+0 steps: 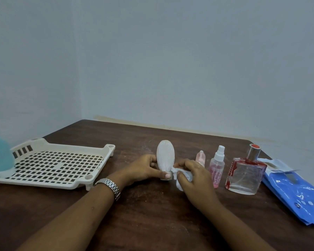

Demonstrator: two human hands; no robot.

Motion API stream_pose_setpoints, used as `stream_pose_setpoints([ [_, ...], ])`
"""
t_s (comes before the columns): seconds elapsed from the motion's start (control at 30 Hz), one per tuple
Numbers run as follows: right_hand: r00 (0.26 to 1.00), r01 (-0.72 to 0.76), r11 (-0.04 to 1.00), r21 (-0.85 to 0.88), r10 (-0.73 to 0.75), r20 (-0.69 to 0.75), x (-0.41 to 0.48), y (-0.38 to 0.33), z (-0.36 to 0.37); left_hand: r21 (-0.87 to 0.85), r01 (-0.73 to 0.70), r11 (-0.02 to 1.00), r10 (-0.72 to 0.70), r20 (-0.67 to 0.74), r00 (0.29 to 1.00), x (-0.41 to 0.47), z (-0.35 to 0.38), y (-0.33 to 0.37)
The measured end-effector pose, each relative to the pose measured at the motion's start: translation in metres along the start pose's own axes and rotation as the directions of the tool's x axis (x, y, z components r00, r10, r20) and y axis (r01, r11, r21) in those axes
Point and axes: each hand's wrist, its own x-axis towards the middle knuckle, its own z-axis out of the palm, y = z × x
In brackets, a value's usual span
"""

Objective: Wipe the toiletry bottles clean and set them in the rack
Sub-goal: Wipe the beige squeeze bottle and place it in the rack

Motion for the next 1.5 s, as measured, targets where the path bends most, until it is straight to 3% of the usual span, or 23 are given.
stream_pose_setpoints([
  [0.3,0.997,0.036,0.998,-0.054,-0.039,-0.063,0.002,0.001,0.002,0.038,-0.012,0.999,0.012,0.001,1.000,-0.001,0.003,0.003],
  [0.53,0.998,0.059,0.993,-0.100,-0.059,0.009,0.001,0.000,0.002,0.019,-0.017,1.000,0.016,0.016,1.000,-0.002,0.003,0.002],
  [0.7,0.998,0.025,0.995,-0.093,-0.031,-0.060,0.004,-0.001,0.001,0.019,-0.019,1.000,0.019,0.004,1.000,0.000,0.008,0.000],
  [0.87,0.992,0.124,0.987,-0.102,-0.120,0.040,0.001,-0.006,0.000,0.030,-0.028,0.999,0.028,0.001,1.000,0.001,0.006,-0.003],
  [0.97,0.996,0.086,0.991,-0.098,-0.088,-0.018,0.003,-0.003,-0.001,0.017,-0.021,1.000,0.021,-0.002,1.000,0.000,0.008,-0.002],
  [1.13,0.984,0.089,0.993,-0.077,-0.099,-0.145,0.008,-0.004,-0.001,-0.117,-0.115,0.986,0.113,-0.028,0.993,-0.003,0.015,0.006],
  [1.27,0.967,0.075,0.993,0.090,-0.051,-0.248,0.006,-0.008,-0.007,-0.165,-0.179,0.970,0.159,-0.126,0.979,-0.011,0.030,0.020],
  [1.37,0.964,0.060,0.974,0.218,0.000,-0.265,0.006,-0.011,-0.007,-0.282,-0.148,0.948,0.128,-0.089,0.988,-0.016,0.041,0.028],
  [1.5,0.966,0.063,0.973,0.224,-0.004,-0.257,0.005,-0.012,-0.005,-0.459,-0.067,0.886,0.036,-0.075,0.997,-0.015,0.050,0.030],
])
